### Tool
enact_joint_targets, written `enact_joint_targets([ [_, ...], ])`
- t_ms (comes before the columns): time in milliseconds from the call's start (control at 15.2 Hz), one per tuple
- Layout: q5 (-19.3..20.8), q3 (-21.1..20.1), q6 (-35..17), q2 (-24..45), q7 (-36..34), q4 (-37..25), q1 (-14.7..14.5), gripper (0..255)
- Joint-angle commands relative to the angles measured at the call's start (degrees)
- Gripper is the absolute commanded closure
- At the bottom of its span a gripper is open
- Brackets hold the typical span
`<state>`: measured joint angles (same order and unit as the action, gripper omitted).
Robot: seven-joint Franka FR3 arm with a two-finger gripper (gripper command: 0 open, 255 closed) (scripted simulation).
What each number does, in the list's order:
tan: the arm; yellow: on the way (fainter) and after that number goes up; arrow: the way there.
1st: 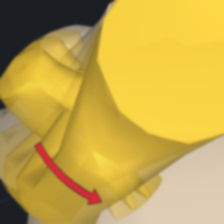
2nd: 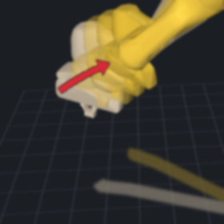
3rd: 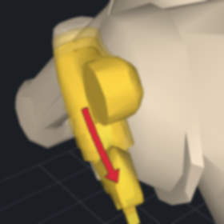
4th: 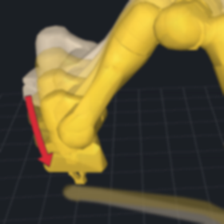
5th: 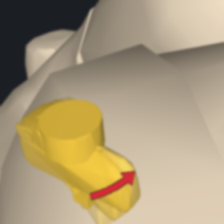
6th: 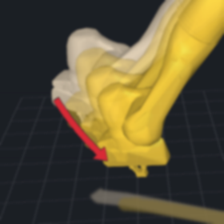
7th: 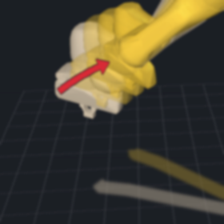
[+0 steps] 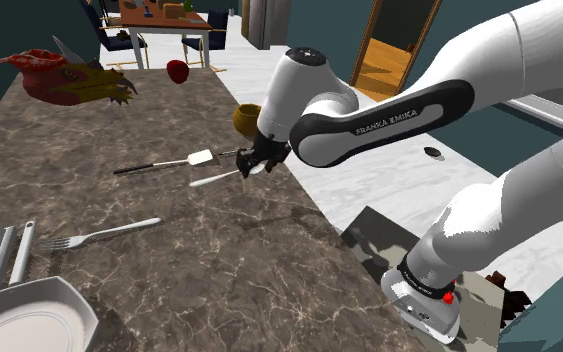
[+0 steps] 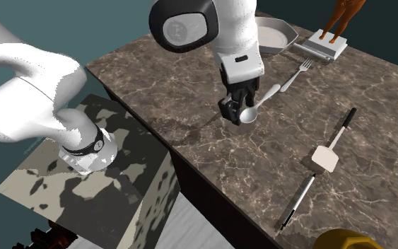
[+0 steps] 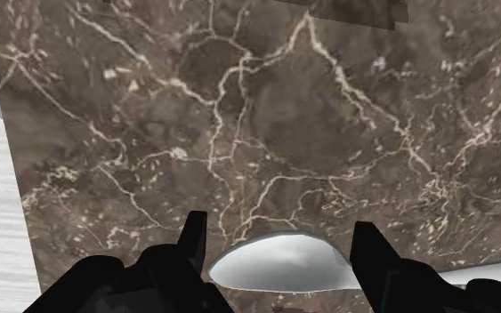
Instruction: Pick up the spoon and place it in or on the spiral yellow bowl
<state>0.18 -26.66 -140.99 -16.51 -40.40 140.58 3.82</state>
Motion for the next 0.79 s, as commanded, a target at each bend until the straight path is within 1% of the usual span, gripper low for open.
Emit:
enact_joint_targets([
  [0,-0.6,0.2,1.7,-1.0,0.3,-0.8,-0.3,255],
  [726,-2.2,1.9,10.7,-4.4,2.4,-6.5,-1.0,255],
])
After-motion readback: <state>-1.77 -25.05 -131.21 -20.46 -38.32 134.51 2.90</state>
